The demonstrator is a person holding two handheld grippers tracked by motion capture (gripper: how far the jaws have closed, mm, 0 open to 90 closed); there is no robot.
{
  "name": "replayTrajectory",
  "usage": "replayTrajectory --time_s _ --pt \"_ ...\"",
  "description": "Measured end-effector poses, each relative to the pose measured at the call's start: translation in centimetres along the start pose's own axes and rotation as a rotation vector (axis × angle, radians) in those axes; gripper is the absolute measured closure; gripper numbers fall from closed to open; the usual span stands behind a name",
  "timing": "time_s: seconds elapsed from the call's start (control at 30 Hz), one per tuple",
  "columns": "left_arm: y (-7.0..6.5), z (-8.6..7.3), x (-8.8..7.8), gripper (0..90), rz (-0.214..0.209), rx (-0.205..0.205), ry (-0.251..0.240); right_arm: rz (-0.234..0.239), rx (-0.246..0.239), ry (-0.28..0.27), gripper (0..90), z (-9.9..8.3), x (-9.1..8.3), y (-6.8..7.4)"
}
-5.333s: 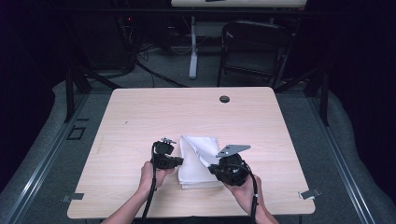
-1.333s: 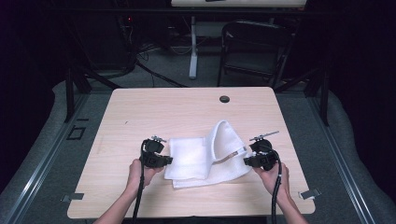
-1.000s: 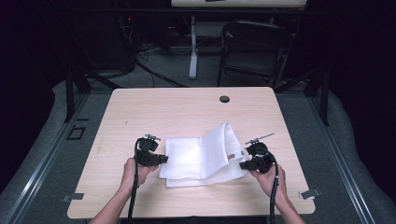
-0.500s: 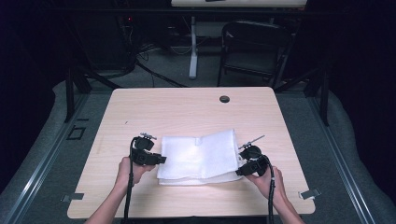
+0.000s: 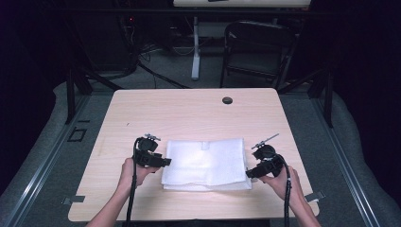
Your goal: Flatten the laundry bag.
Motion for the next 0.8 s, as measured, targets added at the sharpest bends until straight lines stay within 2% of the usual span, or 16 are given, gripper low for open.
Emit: replayTrajectory --time_s 0.03,0.07,0.1,0.23,0.37,0.43,0.53,0.57,0.63,0.73,0.77,0.8 --pt "0.0 0.1 0.1 47.5 0.009 -0.01 -0.004 0.009 0.025 -0.031 41.8 0.0 -0.1 -0.1" --pt "0.1 0.1 0.0 46.9 0.009 -0.013 -0.008 0.018 0.035 -0.026 41.6 0.0 -0.6 -0.3" --pt "0.1 0.2 -0.1 46.7 0.011 -0.016 -0.013 0.024 0.037 -0.059 41.6 0.1 -0.9 -0.5" --pt "0.2 0.6 -0.8 45.4 -0.002 -0.031 -0.039 0.045 0.055 -0.135 41.5 0.3 -1.5 -0.6" --pt "-0.2 0.8 0.1 45.4 -0.009 -0.026 0.007 0.09 0.008 -0.07 40.7 1.1 -0.1 0.5" --pt "-0.3 0.8 0.6 46.4 -0.014 -0.021 0.034 0.084 -0.021 -0.027 41.7 1.6 0.6 1.0" --pt "-0.3 0.4 1.3 47.6 -0.023 -0.02 0.054 0.078 -0.049 0.008 44.8 1.9 1.6 1.6" --pt "-0.3 0.2 1.6 50.3 -0.015 -0.007 0.061 0.062 -0.051 -0.01 48.2 2.0 1.8 1.7" --pt "-0.4 -0.1 2.1 57.5 -0.016 0.002 0.074 0.037 -0.078 0.0 52.0 2.2 2.1 1.9" --pt "-0.4 -0.4 2.5 66.9 -0.01 0.008 0.069 0.035 -0.058 -0.054 63.4 2.3 2.6 2.2" --pt "-0.4 -0.5 2.4 69.3 -0.003 0.012 0.068 0.025 -0.073 -0.048 66.7 2.2 2.5 2.1" --pt "-0.4 -0.6 2.4 71.7 0.001 0.012 0.063 0.035 -0.069 -0.045 70.1 2.2 2.6 2.2"
Point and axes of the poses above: each handheld gripper's, and its own axes: x roughly forward along the jaws, z roughly out of its top, y roughly to its left, the point moved 2 cm from there along x, roughly forward along the jaws, and after that the axes turned 10 degrees about y, right-handed, at the moved point
